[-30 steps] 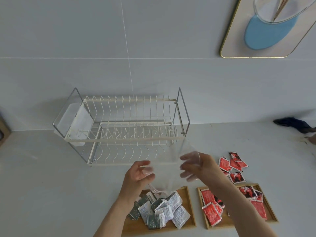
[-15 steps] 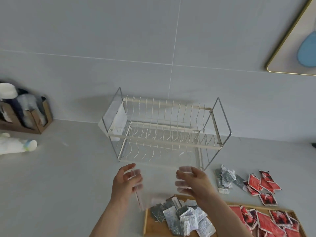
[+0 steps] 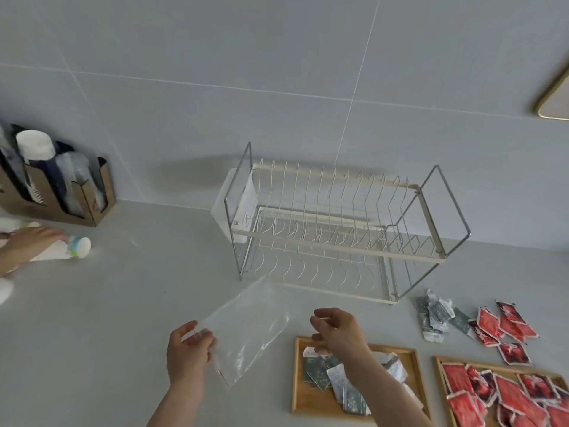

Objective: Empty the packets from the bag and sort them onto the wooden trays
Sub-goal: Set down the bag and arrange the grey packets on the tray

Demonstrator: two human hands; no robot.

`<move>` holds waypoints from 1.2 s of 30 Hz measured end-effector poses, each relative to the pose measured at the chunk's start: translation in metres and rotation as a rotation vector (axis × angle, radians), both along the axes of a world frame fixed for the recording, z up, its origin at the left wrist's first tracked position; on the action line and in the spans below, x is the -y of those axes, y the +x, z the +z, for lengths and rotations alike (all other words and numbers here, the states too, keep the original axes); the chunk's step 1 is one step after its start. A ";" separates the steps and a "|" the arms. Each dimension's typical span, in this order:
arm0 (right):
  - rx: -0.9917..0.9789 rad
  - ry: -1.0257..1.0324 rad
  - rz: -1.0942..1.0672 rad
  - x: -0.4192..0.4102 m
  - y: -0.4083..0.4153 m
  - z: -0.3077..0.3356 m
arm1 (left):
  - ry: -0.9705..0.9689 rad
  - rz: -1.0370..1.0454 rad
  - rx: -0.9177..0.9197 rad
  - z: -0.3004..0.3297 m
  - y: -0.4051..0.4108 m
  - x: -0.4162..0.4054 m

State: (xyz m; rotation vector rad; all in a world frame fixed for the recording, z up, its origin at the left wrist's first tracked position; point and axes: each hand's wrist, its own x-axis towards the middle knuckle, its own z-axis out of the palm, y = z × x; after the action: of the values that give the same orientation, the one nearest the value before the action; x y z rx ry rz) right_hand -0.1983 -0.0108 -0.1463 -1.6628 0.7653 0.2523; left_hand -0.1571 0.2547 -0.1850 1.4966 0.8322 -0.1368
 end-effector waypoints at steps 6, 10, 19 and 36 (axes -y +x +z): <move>-0.020 -0.098 0.020 -0.004 -0.004 -0.010 | 0.356 -0.121 -0.131 -0.022 -0.012 -0.014; -0.020 -0.160 0.004 0.003 -0.006 -0.012 | 0.623 -0.257 -0.096 -0.023 -0.007 -0.016; -0.046 -0.136 -0.145 0.076 -0.029 0.000 | 0.729 -0.718 0.267 0.021 0.013 0.084; -0.165 -0.481 -0.156 0.313 -0.067 -0.010 | 0.345 -1.411 0.025 0.007 -0.030 0.390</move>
State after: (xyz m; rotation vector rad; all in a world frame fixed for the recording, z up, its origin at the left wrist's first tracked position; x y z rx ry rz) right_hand -0.2654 -0.3241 -0.1562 -2.0352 1.1408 0.0982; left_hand -0.1869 -0.1351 -0.1785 2.1598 -0.3870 -1.0393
